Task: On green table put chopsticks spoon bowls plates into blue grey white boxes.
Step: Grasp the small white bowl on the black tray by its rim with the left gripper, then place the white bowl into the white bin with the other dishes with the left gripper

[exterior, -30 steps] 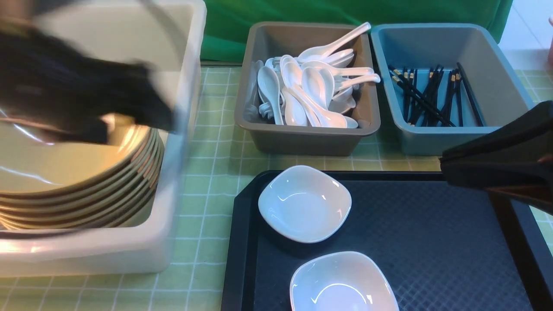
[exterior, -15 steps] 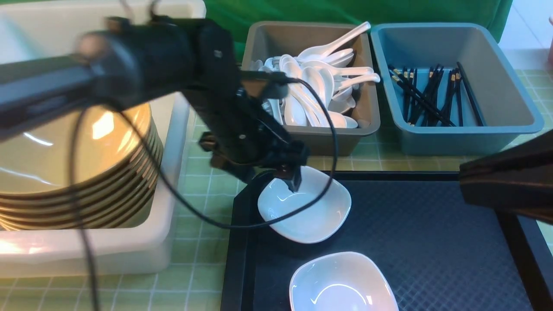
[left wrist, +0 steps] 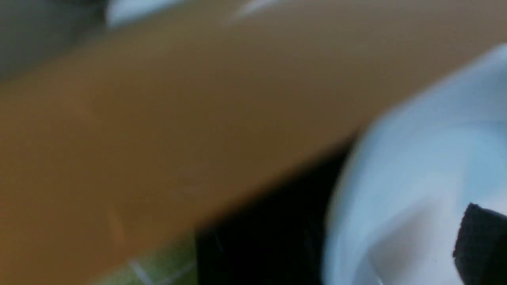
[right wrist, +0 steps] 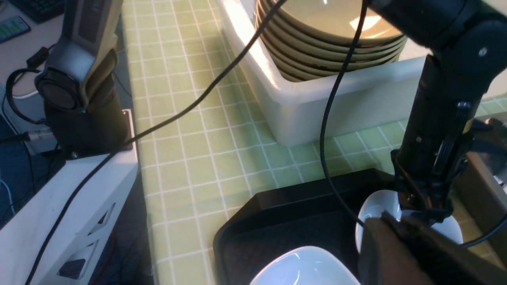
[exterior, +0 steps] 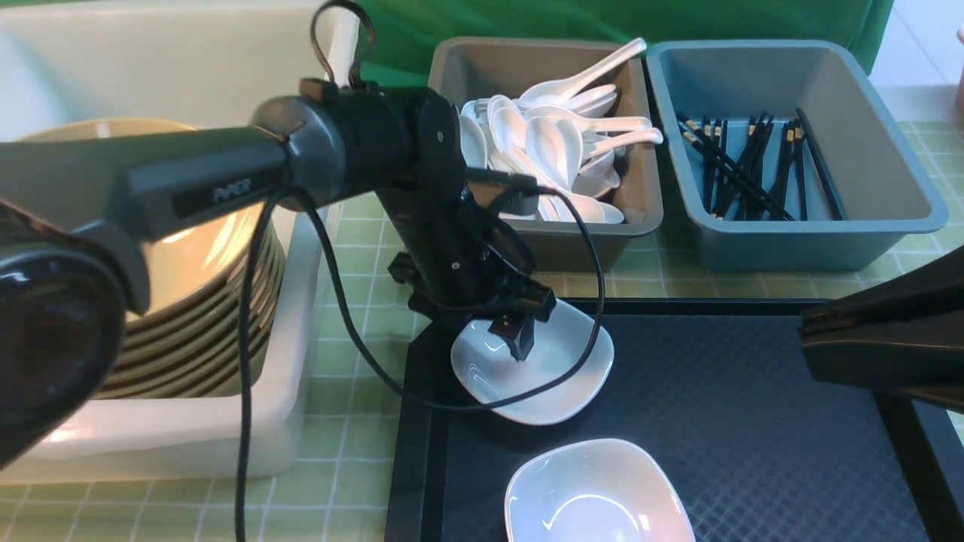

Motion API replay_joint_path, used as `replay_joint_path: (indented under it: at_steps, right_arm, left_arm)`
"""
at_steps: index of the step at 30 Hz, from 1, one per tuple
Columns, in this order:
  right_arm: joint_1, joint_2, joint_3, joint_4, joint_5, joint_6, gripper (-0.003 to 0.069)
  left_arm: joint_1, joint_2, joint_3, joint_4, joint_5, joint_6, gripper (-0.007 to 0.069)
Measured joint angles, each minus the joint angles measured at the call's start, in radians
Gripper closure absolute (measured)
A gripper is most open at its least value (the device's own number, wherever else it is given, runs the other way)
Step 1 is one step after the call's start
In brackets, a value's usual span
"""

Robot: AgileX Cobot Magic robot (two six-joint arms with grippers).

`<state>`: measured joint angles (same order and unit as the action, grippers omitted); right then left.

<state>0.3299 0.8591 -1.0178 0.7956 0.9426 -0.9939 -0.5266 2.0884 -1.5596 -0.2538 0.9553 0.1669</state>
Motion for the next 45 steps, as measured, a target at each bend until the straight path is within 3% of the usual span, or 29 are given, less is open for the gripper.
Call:
replay_joint_path:
  at_steps: [3, 8, 10, 18, 25, 29, 32, 33, 34, 35, 36, 40, 45]
  right_arm:
    - [0.0, 0.0, 0.0, 0.0, 0.0, 0.0, 0.0599]
    - [0.0, 0.0, 0.0, 0.0, 0.0, 0.0, 0.0593]
    - [0.0, 0.0, 0.0, 0.0, 0.0, 0.0, 0.0591]
    - [0.0, 0.0, 0.0, 0.001, -0.001, 0.0, 0.0583]
    - [0.0, 0.0, 0.0, 0.013, -0.014, -0.037, 0.058]
    - [0.0, 0.0, 0.0, 0.077, -0.047, -0.077, 0.058]
    - [0.0, 0.0, 0.0, 0.152, -0.058, -0.111, 0.0578]
    - [0.0, 0.0, 0.0, 0.164, -0.064, -0.116, 0.0577]
    - [0.0, 0.001, 0.0, 0.167, -0.066, -0.116, 0.0577]
    - [0.0, 0.001, 0.0, 0.17, -0.068, -0.116, 0.0575]
    - [0.0, 0.004, 0.0, 0.173, -0.072, -0.117, 0.0573]
    - [0.005, 0.017, 0.0, 0.176, -0.074, -0.119, 0.0569]
    - [0.029, 0.029, 0.0, 0.177, -0.076, -0.127, 0.0568]
  left_arm:
    - [0.0, 0.015, -0.005, -0.001, 0.004, -0.004, 0.0269]
    - [0.006, 0.024, -0.012, -0.011, 0.037, -0.002, 0.0514]
    - [0.016, 0.023, -0.026, -0.045, 0.067, -0.005, 0.0561]
    - [0.032, -0.067, -0.052, -0.051, 0.173, -0.007, 0.061]
    - [0.049, -0.403, -0.046, 0.016, 0.21, -0.059, 0.0609]
    - [0.139, -0.593, 0.018, 0.03, 0.212, -0.095, 0.0609]
    - [0.328, -0.751, 0.116, 0.032, 0.225, -0.105, 0.0609]
    - [0.472, -0.802, 0.149, 0.026, 0.228, -0.105, 0.0609]
    - [0.493, -0.808, 0.152, 0.025, 0.229, -0.103, 0.0609]
    - [0.575, -0.83, 0.161, 0.022, 0.23, -0.099, 0.0609]
    - [0.748, -0.858, 0.171, 0.012, 0.233, -0.081, 0.0609]
    - [1.099, -0.865, 0.192, -0.074, 0.192, -0.072, 0.061]
    - [1.383, -0.825, 0.238, -0.259, 0.008, -0.102, 0.061]
